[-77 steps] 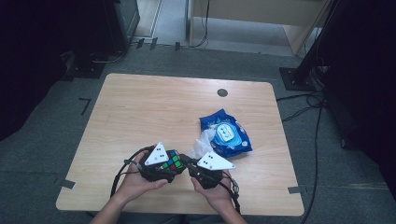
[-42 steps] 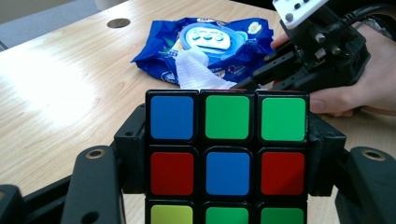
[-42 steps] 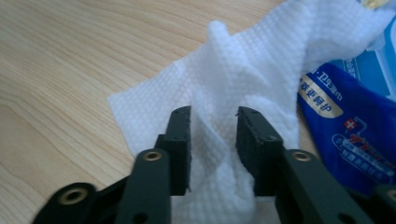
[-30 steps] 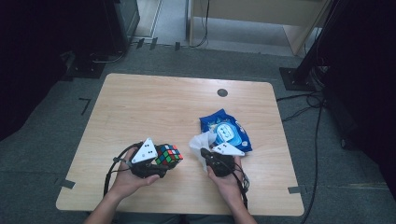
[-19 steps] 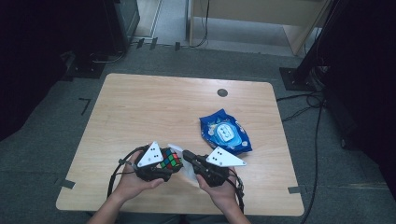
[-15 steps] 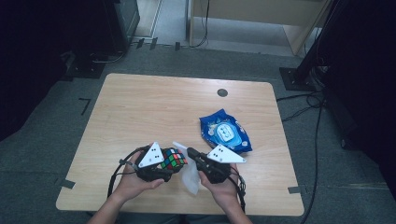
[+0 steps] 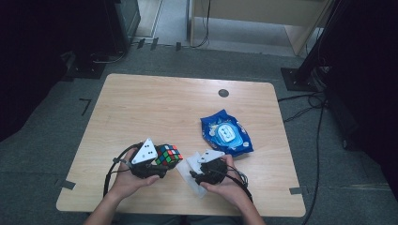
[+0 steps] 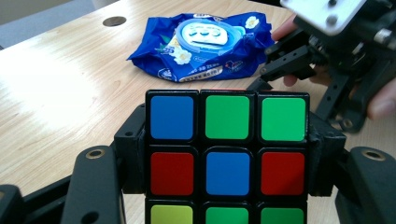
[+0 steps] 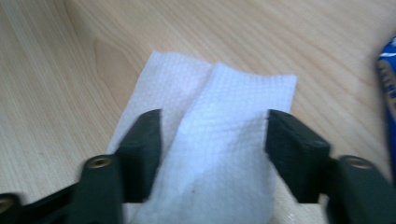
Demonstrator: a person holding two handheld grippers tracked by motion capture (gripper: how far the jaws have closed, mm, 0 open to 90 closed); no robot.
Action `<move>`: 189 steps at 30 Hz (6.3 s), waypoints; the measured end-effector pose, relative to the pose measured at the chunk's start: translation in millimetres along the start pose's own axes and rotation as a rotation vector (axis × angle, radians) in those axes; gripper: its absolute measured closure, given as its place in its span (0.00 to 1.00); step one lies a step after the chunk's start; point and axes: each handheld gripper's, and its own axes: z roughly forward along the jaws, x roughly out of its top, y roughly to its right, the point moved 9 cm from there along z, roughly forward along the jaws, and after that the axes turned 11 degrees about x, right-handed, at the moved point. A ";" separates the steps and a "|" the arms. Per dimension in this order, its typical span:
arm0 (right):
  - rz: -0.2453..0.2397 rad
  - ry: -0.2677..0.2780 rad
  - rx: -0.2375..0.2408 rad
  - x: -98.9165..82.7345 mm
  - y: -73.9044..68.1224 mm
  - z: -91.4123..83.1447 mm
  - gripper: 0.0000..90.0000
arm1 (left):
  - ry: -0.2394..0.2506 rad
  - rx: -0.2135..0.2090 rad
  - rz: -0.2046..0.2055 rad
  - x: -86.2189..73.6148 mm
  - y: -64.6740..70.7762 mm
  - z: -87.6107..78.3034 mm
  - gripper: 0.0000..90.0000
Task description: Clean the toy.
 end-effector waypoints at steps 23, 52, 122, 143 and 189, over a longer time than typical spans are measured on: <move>0.007 0.036 -0.067 -6.5 14.5 -1.5 0.95 | -0.005 -0.002 -0.003 -0.9 -0.6 0.8 0.38; -0.019 0.554 0.098 85.1 -72.2 -67.1 0.97 | 0.029 -0.065 0.057 3.8 33.2 8.0 0.38; 0.235 0.416 -0.163 42.4 17.0 -54.0 0.64 | 0.039 -0.020 0.031 5.7 16.0 1.9 0.38; 0.298 0.511 0.186 55.4 -27.3 -35.0 1.00 | 0.070 -0.104 0.003 11.1 24.3 -3.2 0.38; 0.162 0.487 0.045 63.1 -65.8 1.2 0.68 | 0.098 -0.013 -0.271 16.1 -6.2 -1.2 0.38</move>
